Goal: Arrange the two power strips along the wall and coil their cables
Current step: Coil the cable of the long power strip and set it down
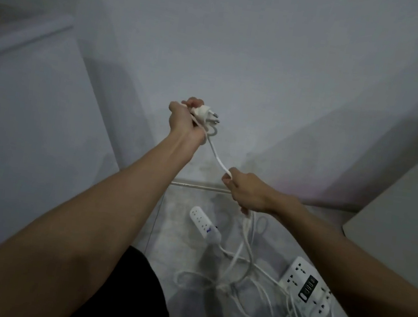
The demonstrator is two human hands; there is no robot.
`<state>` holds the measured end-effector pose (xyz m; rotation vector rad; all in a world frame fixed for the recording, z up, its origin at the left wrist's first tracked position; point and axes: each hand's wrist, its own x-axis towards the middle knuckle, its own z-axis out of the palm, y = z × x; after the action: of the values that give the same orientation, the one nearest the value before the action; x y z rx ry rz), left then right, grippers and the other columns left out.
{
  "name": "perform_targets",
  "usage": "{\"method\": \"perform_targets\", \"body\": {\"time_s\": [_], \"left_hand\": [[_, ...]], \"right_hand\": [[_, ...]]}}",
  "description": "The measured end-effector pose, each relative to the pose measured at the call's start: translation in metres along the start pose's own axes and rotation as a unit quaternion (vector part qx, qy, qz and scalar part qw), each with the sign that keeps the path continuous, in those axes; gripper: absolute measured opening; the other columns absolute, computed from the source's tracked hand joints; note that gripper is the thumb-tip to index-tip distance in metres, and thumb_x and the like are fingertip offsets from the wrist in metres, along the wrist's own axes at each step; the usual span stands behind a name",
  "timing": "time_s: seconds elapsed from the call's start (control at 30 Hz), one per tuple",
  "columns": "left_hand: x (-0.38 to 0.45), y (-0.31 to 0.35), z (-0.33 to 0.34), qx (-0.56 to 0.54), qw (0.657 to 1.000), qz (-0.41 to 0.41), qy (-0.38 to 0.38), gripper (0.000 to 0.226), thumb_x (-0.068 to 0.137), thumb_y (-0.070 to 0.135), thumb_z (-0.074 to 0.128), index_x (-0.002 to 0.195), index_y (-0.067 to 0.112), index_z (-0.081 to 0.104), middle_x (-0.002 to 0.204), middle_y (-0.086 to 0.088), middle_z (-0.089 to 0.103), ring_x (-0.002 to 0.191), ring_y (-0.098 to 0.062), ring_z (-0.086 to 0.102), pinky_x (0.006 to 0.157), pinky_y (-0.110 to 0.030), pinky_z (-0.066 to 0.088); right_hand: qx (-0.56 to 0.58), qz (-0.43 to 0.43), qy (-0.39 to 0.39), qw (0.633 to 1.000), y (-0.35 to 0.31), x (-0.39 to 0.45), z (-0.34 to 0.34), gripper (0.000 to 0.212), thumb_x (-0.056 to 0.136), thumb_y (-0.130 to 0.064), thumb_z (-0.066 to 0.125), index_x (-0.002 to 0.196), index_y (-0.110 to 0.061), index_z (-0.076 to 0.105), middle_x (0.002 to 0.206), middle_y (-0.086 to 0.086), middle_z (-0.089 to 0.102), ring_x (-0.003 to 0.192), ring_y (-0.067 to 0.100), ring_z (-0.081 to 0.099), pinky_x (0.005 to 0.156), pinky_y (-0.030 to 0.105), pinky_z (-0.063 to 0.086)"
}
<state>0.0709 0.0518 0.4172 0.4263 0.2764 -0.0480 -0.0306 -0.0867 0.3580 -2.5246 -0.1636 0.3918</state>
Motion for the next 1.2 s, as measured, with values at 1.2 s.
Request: {"method": "perform_targets", "body": {"time_s": [1.2], "left_hand": [[-0.033, 0.055, 0.015, 0.271, 0.681, -0.444, -0.515, 0.034, 0.100, 0.030, 0.045, 0.077, 0.006, 0.056, 0.039, 0.002, 0.040, 0.029, -0.014, 0.032, 0.042, -0.017, 0.015]], "right_hand": [[0.055, 0.038, 0.179, 0.982, 0.057, 0.005, -0.018, 0.022, 0.073, -0.036, 0.080, 0.070, -0.015, 0.074, 0.062, 0.000, 0.071, 0.057, 0.003, 0.065, 0.063, 0.017, 0.050]]}}
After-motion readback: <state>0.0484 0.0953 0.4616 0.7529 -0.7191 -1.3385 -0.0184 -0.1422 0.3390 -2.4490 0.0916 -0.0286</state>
